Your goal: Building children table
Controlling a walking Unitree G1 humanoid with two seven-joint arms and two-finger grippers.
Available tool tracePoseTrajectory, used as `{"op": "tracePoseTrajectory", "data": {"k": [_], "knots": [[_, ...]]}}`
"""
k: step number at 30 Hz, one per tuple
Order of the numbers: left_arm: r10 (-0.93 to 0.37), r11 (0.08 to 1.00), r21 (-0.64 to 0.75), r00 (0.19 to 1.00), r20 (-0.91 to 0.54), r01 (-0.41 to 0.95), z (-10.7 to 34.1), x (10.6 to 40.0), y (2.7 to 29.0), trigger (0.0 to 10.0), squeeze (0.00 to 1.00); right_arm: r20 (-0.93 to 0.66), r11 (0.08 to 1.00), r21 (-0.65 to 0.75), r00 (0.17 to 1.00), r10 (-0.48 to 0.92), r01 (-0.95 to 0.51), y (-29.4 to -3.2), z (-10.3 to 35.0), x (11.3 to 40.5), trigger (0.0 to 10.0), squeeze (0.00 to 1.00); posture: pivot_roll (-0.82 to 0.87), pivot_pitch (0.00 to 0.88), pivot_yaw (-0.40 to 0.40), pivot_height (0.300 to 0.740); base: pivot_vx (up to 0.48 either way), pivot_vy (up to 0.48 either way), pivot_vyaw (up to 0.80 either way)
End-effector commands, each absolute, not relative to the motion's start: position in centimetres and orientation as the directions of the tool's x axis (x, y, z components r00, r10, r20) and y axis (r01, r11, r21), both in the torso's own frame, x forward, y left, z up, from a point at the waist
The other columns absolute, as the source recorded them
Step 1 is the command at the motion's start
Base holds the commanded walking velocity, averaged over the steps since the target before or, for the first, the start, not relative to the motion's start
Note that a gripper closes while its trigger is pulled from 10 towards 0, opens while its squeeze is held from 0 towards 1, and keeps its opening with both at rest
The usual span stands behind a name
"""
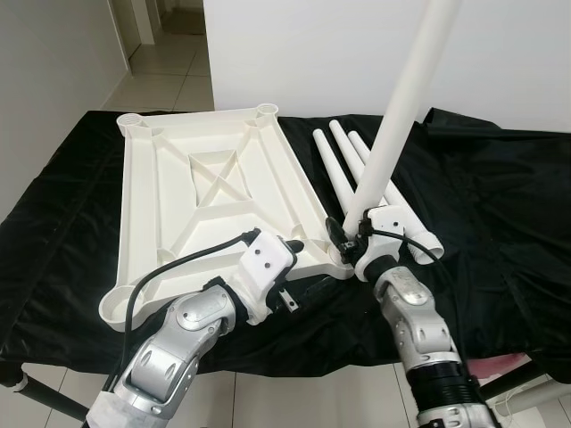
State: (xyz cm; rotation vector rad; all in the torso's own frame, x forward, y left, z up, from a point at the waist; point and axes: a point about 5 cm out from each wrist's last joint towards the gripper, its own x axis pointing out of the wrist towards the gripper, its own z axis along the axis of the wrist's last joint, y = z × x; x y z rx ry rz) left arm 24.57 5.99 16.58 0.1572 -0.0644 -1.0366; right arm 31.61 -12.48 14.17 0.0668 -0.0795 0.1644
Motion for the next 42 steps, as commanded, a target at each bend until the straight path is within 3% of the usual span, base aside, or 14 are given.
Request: {"op": "tracePoseTrajectory", "data": {"k": [1,4,13,14,20,21,32,37,42], "knots": [[-0.861,0.499,0.155,0.508,-0.025,0.853,16.6,24.5,6.0,10.0,0.0,0.023,0.992,0.119,0.999,0.041,-0.044,-13.3,13.1,31.5,10.0,0.0,-0.03,0.075,-0.028,0.74,0.0,0.0,0.0],[-0.858,0.504,0.154,0.512,-0.02,0.85,16.7,24.6,6.0,10.0,0.0,0.02,0.98,0.188,0.998,-0.067,0.062,-12.6,13.7,31.6,10.0,0.0,-0.03,0.077,-0.028,0.74,0.0,0.0,0.0],[-0.855,0.51,0.154,0.519,-0.018,0.846,16.7,24.7,5.9,10.0,0.0,0.094,0.986,0.163,0.995,-0.037,0.021,-11.5,15.0,31.2,10.0,0.0,-0.03,0.082,-0.024,0.74,0.0,0.0,0.0],[-0.855,0.509,0.161,0.518,-0.022,0.846,16.6,24.6,6.0,10.0,0.0,0.112,0.985,0.174,0.993,-0.026,0.007,-11.7,15.3,31.1,10.0,1.0,-0.03,0.083,-0.023,0.74,0.0,0.0,0.0],[-0.848,0.514,0.174,0.528,-0.039,0.84,16.5,24.4,6.7,10.0,0.0,0.184,0.987,0.152,0.983,0.021,-0.05,-11.7,15.7,30.1,10.0,1.0,-0.01,0.087,-0.031,0.74,0.0,0.0,0.0],[-0.851,0.509,0.183,0.524,-0.043,0.841,16.5,24.4,6.8,10.0,0.0,0.194,0.986,0.156,0.98,0.032,-0.063,-11.6,15.7,29.9,10.0,0.0,-0.01,0.09,-0.031,0.74,0.0,0.0,0.0],[-0.872,0.474,0.161,0.487,-0.046,0.865,16.6,23.9,8.2,10.0,0.0,0.225,0.98,0.154,0.97,0.088,-0.124,-12.4,15.1,27.7,10.0,0.0,-0.01,0.104,-0.038,0.74,0.0,0.0,0.0],[-0.894,0.43,0.148,0.442,-0.066,0.891,16.6,23.6,9.7,10.0,0.0,0.23,0.975,0.138,0.963,0.139,-0.174,-12.7,14.7,26.6,10.0,0.0,-0.02,0.111,-0.036,0.74,0.0,0.0,0.0],[-0.877,0.432,0.17,0.457,-0.149,0.886,16.1,24.7,12.2,10.0,0.0,0.22,0.982,0.102,0.967,0.131,-0.157,-13.4,14.4,26.4,10.0,0.0,-0.03,0.124,-0.031,0.74,0.0,0.0,0.0]]}}
